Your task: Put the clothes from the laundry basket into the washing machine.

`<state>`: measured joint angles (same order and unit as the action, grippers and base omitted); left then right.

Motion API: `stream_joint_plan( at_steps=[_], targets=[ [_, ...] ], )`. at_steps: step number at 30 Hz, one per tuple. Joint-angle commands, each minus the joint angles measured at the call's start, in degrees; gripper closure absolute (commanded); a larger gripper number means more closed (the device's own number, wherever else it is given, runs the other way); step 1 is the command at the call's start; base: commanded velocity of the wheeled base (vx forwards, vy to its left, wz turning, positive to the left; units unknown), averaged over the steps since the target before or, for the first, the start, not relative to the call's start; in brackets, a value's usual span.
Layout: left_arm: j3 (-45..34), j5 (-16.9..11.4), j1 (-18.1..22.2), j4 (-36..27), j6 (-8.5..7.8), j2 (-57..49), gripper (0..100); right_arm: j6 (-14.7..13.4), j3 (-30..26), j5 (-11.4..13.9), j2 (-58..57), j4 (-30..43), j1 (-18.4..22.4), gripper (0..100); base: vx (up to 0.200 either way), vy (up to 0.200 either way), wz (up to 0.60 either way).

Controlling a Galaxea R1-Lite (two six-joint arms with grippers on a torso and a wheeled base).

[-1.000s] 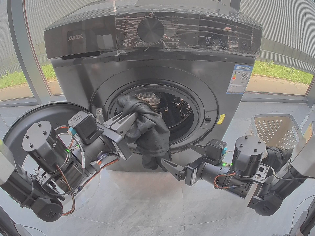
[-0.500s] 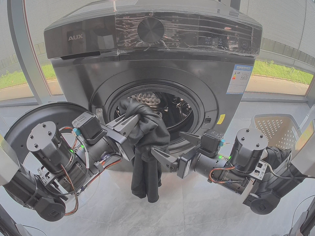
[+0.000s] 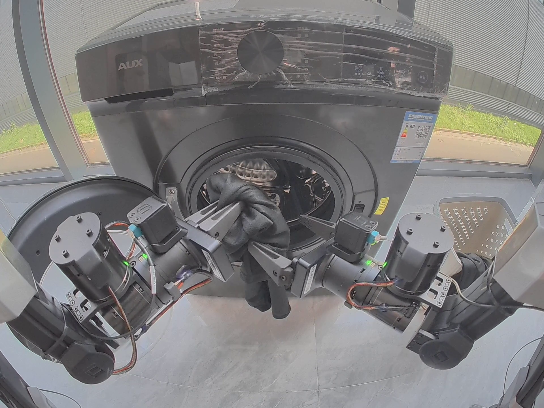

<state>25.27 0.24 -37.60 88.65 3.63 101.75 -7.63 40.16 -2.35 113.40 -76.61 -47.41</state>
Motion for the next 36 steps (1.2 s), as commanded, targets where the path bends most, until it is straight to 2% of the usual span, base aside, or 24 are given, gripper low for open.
stream_joint_plan(
  at_steps=[1,5,7,8,14,20,21,24,28,36],
  targets=[
    [0.22,0.02,-0.11,0.03,0.15,-0.07,100,0.07,0.36,-0.11,2.09,-0.03,-0.58,0,0.000,0.000,0.00],
    [0.22,0.02,-0.20,0.03,0.32,-0.24,100,-0.02,1.77,-2.39,3.50,-0.12,-0.67,0,0.000,0.000,0.00],
    [0.13,0.02,-0.20,0.03,0.32,-0.15,100,-0.02,2.30,-2.74,3.50,-0.21,-0.67,0,0.000,0.000,0.00],
    [0.04,0.02,-0.20,0.03,0.32,-0.07,100,-0.02,2.73,-2.74,3.41,-0.30,-0.58,100,0.000,0.000,0.00],
    [-0.31,-0.07,-0.20,0.03,0.41,0.02,100,-0.02,3.09,-2.83,3.06,-0.30,-0.58,100,0.000,0.000,0.00],
    [-0.75,-0.24,0.15,0.03,1.20,0.02,100,-0.10,3.00,-2.92,3.06,-0.30,-0.67,100,0.000,0.000,0.00],
    [-0.75,-0.33,0.24,0.03,1.11,-0.07,0,-0.10,3.00,-2.92,3.06,-0.30,-0.67,100,0.000,0.000,0.00],
    [-0.66,-0.60,0.51,0.03,1.46,-0.24,0,-0.10,2.91,-3.01,2.88,-0.30,-0.67,100,0.000,0.000,0.00],
    [-0.22,-0.68,2.35,-0.06,2.96,-0.07,0,-0.63,2.91,-3.36,2.44,-0.21,-0.49,100,0.000,0.000,0.00],
    [0.48,-0.60,3.32,-0.06,3.13,-0.24,0,-0.81,2.91,-4.94,1.39,0.05,1.09,100,0.000,0.000,0.00]
  ],
)
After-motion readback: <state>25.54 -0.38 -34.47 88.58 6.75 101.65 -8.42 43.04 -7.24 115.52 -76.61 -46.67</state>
